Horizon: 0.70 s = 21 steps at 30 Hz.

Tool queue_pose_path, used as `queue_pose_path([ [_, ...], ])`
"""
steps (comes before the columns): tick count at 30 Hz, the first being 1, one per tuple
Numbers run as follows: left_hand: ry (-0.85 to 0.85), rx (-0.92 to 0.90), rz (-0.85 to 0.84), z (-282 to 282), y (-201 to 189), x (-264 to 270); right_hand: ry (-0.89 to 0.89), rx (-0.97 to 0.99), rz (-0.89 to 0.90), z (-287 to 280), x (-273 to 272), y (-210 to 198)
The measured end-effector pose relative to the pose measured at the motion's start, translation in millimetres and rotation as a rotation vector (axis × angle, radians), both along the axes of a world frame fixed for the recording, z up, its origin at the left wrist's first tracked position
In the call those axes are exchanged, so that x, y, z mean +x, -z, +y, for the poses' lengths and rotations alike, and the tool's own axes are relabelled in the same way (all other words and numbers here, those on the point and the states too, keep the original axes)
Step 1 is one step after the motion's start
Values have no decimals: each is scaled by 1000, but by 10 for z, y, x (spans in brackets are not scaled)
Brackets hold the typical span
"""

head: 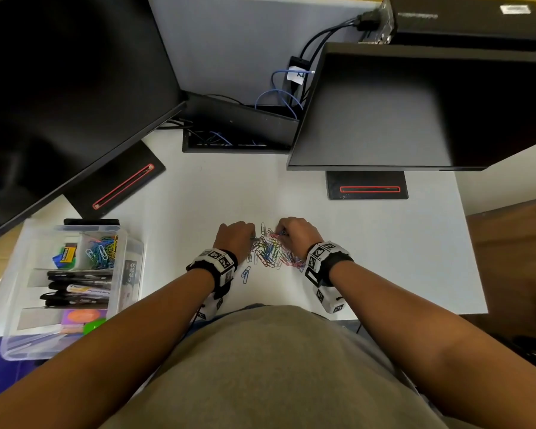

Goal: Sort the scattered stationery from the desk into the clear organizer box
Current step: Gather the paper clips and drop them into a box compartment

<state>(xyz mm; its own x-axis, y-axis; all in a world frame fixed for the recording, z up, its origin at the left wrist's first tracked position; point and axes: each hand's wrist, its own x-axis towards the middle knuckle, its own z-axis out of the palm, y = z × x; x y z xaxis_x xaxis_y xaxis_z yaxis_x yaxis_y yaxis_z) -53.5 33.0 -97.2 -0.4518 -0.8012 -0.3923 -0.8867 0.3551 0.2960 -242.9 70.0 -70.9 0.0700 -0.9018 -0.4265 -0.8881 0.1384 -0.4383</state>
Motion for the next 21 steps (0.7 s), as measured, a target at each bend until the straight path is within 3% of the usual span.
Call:
queue_pose_path([
  [9, -111, -62, 77, -4, -271, 166, 58, -100, -25, -42, 156, -210],
  [21, -351, -172, 185, -27, -776, 814, 32, -252, -164, -314, 846, -607],
])
